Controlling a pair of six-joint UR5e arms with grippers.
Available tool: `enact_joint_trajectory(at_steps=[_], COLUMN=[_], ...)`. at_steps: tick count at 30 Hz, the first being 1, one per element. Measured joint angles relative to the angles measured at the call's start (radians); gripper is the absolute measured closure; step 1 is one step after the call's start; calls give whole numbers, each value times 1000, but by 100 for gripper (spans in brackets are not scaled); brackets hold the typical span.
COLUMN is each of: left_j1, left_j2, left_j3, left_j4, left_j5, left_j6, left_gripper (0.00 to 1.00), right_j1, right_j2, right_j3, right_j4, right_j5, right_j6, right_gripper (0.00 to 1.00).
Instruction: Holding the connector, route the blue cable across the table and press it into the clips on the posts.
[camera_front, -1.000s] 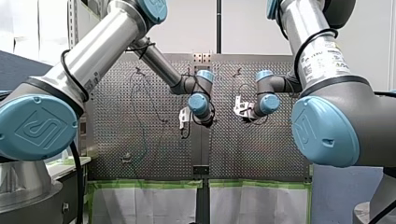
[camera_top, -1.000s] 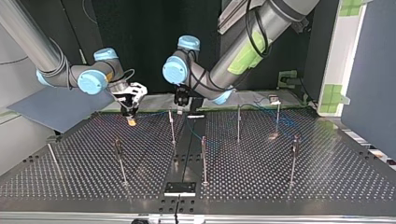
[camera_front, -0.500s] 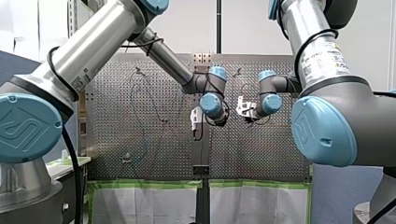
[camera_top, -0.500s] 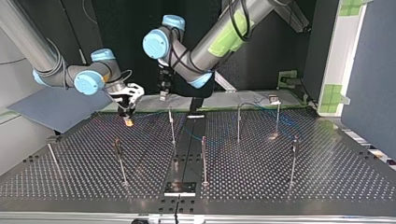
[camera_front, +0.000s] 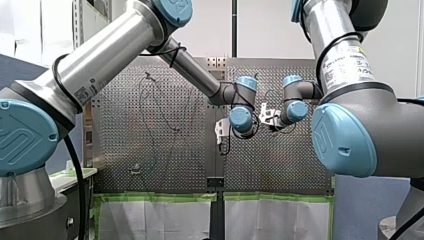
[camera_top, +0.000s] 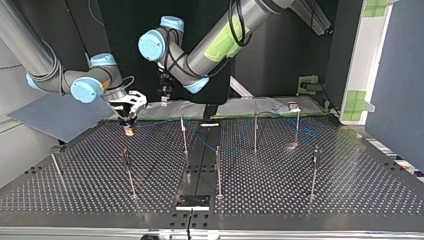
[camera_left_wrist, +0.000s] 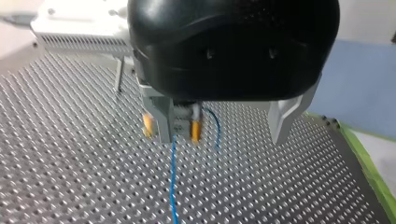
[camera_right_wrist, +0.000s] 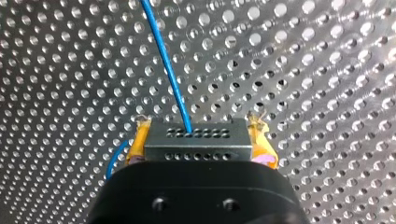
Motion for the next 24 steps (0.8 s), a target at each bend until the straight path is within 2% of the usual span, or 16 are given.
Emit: enact_joint_trajectory(at_steps=[4, 9, 17, 24], left_j1=[8, 13, 27, 38], left_j2=[-30, -40, -47, -108], left_j3=[39, 88, 167, 240], left_j4=[-9, -10, -10, -68], left_j5=[-5, -7, -7, -8], left_j6=[-7, -14, -20, -24], left_gripper=[0, 0, 0, 0], right_j1=[-6, -9, -10, -12], right_j2=[0, 0, 0, 0], right_j3=[0, 0, 0, -3], right_j4=[0, 0, 0, 0], right_j5=[1, -1, -34, -39], right_j6=[-2, -2, 1, 1], right_gripper=[100, 100, 100, 100])
